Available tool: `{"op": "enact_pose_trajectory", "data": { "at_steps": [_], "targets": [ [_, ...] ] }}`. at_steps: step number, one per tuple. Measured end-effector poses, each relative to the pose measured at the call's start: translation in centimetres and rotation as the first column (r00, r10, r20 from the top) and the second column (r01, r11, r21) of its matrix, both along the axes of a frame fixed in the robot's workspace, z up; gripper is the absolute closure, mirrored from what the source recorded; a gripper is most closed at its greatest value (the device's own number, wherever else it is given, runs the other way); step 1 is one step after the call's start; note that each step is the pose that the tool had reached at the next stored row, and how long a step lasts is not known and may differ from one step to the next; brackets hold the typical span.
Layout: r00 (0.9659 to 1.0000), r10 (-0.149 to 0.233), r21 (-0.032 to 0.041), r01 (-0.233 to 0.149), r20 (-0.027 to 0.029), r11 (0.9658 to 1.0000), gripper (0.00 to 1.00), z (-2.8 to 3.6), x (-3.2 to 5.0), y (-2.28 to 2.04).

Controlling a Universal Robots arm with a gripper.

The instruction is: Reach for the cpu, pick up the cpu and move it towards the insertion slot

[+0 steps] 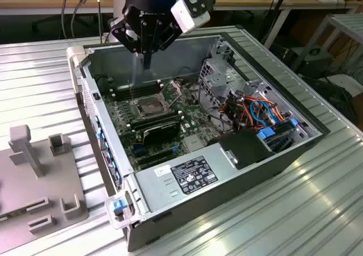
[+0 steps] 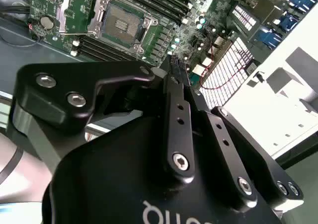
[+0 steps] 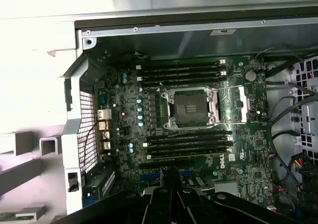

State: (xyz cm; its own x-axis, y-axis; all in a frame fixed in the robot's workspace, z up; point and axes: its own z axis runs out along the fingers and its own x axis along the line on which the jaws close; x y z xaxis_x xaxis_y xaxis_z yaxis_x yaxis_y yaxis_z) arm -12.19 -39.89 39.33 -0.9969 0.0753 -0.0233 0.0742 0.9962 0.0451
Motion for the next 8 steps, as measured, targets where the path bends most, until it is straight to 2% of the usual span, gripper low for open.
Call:
{"op": "enact_pose_trajectory", "data": {
  "at_steps": [8],
  "targets": [
    [1.0, 0.0, 0.0, 0.0, 0.0, 1.0, 0.89, 0.0, 0.0, 0.0]
  ]
}}
